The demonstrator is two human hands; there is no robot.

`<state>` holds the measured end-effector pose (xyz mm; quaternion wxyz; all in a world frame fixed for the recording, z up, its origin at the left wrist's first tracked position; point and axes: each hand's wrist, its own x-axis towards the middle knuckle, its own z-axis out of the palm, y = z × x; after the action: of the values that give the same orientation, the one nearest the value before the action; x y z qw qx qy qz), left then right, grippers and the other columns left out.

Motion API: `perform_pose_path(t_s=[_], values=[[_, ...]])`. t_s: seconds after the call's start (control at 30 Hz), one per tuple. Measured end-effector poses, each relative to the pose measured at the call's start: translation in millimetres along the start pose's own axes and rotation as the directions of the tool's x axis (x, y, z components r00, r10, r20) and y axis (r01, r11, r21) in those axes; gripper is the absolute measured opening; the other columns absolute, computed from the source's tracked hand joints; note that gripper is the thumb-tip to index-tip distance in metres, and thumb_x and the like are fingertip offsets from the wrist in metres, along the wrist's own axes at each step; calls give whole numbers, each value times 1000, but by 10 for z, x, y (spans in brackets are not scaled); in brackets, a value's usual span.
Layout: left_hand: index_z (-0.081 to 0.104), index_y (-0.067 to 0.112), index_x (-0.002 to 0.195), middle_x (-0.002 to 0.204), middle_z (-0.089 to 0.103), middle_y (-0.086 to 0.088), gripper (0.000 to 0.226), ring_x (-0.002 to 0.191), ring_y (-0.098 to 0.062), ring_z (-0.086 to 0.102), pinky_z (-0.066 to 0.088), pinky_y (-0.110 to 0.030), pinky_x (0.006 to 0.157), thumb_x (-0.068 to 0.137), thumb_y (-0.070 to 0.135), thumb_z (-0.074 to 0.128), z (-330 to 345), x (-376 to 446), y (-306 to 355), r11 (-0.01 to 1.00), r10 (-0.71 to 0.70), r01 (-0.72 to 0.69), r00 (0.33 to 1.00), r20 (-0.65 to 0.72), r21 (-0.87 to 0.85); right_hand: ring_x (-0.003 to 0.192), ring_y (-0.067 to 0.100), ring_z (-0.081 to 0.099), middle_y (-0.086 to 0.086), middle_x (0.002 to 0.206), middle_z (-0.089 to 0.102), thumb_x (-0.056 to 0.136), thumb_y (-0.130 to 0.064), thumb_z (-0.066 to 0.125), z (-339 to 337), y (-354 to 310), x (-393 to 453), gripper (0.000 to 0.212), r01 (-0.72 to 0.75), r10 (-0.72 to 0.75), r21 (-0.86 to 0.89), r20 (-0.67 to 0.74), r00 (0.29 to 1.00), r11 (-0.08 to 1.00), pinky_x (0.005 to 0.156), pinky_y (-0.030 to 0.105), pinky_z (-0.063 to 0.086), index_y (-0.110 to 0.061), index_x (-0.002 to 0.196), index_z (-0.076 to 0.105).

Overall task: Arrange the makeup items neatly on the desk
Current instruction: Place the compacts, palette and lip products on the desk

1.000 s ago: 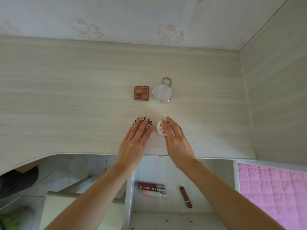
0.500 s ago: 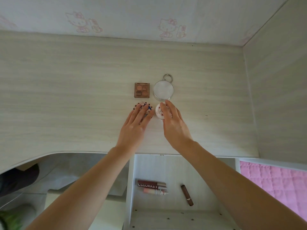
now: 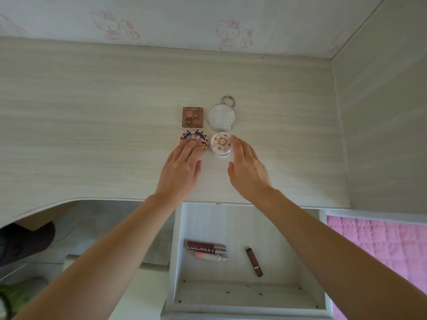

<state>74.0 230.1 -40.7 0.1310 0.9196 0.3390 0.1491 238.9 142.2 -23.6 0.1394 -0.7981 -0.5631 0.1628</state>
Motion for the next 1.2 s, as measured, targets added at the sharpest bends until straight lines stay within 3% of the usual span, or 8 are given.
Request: perform_pose_path(t_s=[0.37,0.63,0.8,0.97,1.2], values=[[63,2,113,107,65,-9,26,108,-28,56,51,-39,86,90,4,54,-43,-590,684,996,-68,61,991,-114,-64,126,23,44,6,134,51,94,-13,46,-179,264,-747,46,49,-49,-90,7,999,995,91,35,47,-8,139,41],[65,4,108,99,67,-6,24,101,-26,59,52,-36,82,85,3,59,216,-1267,1207,985,-164,159,984,-72,-73,124,21,44,5,130,51,94,-12,42,-109,571,-1587,43,40,-35,-58,78,996,997,88,34,49,-9,137,42],[67,6,104,94,68,-5,21,95,-24,62,56,-34,73,83,5,64,430,-1622,1294,981,-185,188,981,57,-52,121,22,45,5,127,53,94,-14,43,95,768,-1963,42,-2,8,-39,165,986,999,86,35,48,-11,135,42],[65,9,110,102,68,-5,21,101,-22,59,54,-35,80,91,14,56,701,-1871,1145,959,-274,284,922,274,2,122,21,46,5,128,54,96,-17,43,421,988,-2214,41,-68,75,-33,281,957,997,88,37,51,-13,136,42],[62,12,111,106,62,-4,22,101,-25,54,49,-41,80,94,16,48,1101,-1961,943,944,-322,315,829,457,94,110,26,51,7,120,54,97,-22,42,939,1130,-2356,34,-272,263,-50,468,844,961,77,39,52,-13,129,45]])
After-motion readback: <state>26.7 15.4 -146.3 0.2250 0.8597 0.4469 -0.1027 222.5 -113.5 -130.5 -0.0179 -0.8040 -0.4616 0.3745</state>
